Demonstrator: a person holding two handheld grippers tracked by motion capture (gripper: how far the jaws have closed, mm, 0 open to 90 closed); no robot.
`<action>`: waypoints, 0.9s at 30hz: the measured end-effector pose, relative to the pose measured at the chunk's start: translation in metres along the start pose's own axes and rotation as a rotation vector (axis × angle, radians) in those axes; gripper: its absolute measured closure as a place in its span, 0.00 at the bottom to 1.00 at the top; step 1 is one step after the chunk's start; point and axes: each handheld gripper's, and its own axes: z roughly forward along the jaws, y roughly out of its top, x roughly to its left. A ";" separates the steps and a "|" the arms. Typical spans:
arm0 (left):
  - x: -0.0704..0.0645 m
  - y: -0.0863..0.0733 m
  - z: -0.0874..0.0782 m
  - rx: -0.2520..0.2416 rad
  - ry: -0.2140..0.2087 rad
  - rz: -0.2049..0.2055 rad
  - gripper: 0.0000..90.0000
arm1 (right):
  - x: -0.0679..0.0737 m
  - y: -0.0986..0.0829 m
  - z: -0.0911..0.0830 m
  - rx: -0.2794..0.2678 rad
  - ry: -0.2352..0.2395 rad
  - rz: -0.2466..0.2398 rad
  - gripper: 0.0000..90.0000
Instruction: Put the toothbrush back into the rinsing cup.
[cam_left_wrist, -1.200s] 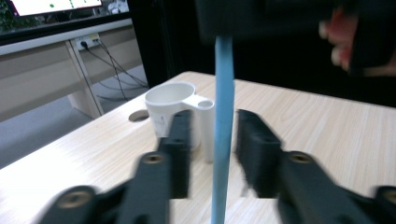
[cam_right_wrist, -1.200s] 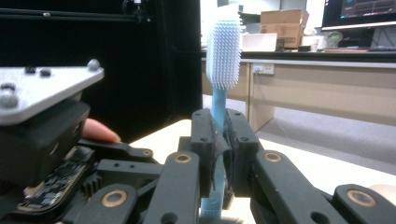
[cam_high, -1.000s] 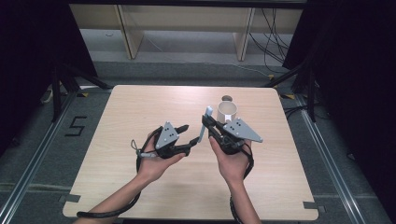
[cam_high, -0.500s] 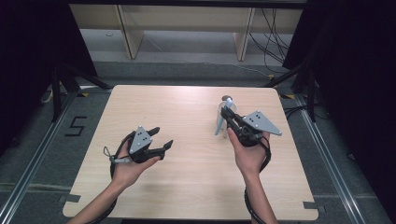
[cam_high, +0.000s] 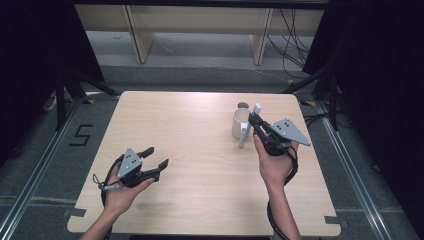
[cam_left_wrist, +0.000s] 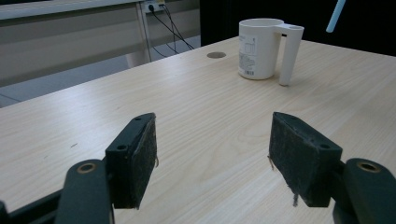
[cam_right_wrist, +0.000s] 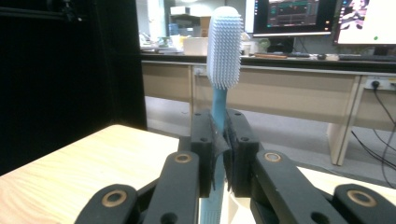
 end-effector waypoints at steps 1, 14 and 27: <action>0.000 -0.002 -0.002 0.006 0.009 -0.008 0.36 | 0.000 0.000 0.000 0.000 0.000 0.000 0.93; 0.011 -0.022 -0.006 0.015 0.045 -0.045 0.36 | -0.010 0.009 0.013 0.016 -0.030 0.003 0.93; 0.012 -0.027 -0.003 0.005 0.040 -0.051 0.36 | -0.013 0.011 0.030 0.032 -0.050 -0.043 0.93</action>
